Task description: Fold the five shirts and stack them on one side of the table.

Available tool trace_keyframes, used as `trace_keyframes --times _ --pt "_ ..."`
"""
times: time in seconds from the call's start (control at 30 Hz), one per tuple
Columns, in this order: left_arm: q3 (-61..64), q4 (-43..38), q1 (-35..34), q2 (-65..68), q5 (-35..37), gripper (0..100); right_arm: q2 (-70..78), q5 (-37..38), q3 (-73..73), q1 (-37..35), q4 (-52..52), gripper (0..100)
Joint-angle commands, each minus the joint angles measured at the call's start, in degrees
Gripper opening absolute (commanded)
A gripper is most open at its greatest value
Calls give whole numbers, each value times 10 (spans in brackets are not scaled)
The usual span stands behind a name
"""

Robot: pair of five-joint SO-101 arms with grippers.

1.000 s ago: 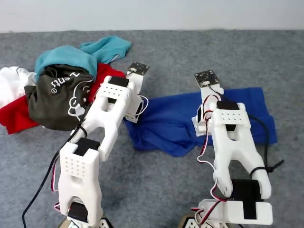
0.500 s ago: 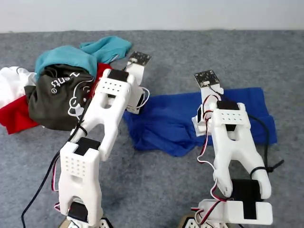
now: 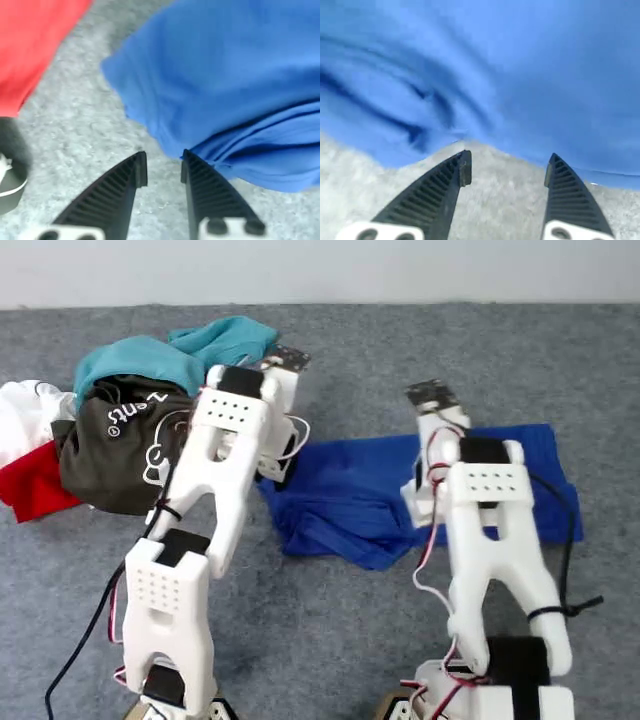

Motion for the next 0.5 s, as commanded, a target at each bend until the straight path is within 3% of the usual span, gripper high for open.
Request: trace_keyframes --times 0.0,0.13,0.47 --pt "-4 14 22 -5 -10 127 -18 11 -25 -58 14 244" --pt "-4 14 22 -5 -11 127 15 7 -25 -93 -15 244" --pt "-3 14 8 -4 -11 126 101 8 -29 -97 -95 217"
